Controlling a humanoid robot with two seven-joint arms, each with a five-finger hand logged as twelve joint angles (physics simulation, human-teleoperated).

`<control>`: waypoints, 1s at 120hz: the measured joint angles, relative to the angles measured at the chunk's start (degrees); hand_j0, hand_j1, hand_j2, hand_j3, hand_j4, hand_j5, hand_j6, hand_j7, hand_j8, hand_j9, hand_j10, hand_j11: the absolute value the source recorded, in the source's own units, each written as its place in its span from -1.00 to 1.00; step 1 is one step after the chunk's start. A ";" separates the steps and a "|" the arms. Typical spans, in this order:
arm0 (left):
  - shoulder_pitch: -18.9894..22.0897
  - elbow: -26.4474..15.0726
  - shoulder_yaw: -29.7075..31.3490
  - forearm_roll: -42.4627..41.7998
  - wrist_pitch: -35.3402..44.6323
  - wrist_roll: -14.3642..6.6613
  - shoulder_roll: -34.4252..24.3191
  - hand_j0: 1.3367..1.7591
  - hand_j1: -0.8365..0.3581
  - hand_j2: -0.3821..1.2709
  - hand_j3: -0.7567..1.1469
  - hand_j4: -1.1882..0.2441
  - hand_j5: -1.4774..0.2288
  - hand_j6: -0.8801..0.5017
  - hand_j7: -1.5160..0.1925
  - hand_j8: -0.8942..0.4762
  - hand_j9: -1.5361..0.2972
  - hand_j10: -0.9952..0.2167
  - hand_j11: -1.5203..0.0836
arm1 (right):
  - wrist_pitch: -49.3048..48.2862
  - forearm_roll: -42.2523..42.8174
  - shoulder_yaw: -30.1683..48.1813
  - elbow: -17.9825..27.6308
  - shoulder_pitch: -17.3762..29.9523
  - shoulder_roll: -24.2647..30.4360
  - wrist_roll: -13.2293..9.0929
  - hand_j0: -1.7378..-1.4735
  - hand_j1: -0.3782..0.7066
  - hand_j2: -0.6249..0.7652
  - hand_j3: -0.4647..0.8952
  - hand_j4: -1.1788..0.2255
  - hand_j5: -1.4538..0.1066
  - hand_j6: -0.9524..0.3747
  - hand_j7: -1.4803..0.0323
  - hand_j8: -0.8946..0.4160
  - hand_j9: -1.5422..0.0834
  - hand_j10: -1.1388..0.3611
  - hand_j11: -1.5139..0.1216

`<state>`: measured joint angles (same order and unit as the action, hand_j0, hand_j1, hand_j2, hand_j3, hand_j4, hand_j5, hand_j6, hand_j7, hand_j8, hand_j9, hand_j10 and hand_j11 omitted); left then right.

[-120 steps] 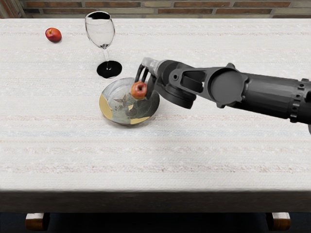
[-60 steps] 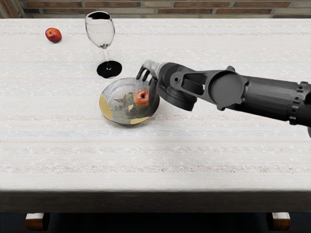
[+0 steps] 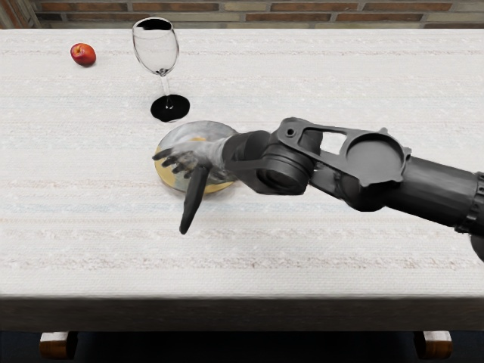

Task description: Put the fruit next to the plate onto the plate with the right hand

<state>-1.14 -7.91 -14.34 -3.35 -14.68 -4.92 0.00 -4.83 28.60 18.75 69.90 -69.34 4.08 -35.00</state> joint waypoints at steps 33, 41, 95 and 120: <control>0.00 0.00 0.01 0.01 -0.02 0.00 0.00 0.52 0.98 -0.54 -0.20 0.66 0.73 0.27 0.77 0.30 0.68 0.64 0.90 | -25.96 -23.33 12.03 0.59 6.66 16.79 0.00 -0.40 -0.93 -0.09 -0.32 0.67 0.85 0.42 0.94 0.35 0.88 0.51 0.84; 0.04 0.00 0.01 0.01 -0.01 0.00 0.00 0.52 0.98 -0.54 -0.20 0.66 0.73 0.27 0.77 0.30 0.68 0.64 0.90 | -27.96 -30.12 11.83 -0.70 7.77 20.02 0.00 -0.40 -0.94 -0.09 -0.32 0.67 0.85 0.43 0.95 0.35 0.89 0.51 0.84; -0.35 -0.02 0.01 0.06 -0.03 0.00 0.00 0.52 0.98 -0.54 -0.21 0.66 0.73 0.27 0.77 0.30 0.68 0.64 0.90 | -30.16 -53.32 3.41 -3.29 10.07 40.48 0.00 -0.40 -0.95 -0.10 -0.32 0.68 0.86 0.44 0.96 0.37 0.90 0.52 0.85; -0.35 -0.01 0.01 0.17 -0.02 0.00 0.00 0.52 0.98 -0.54 -0.21 0.66 0.73 0.27 0.77 0.30 0.68 0.64 0.90 | -30.20 -56.44 2.78 -3.25 10.44 49.10 0.00 -0.40 -0.95 -0.10 -0.32 0.68 0.86 0.44 0.96 0.37 0.90 0.52 0.85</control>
<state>-1.49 -7.92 -14.34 -3.18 -14.70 -4.92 0.00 -35.03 -27.84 21.53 66.65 -58.90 53.18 -35.00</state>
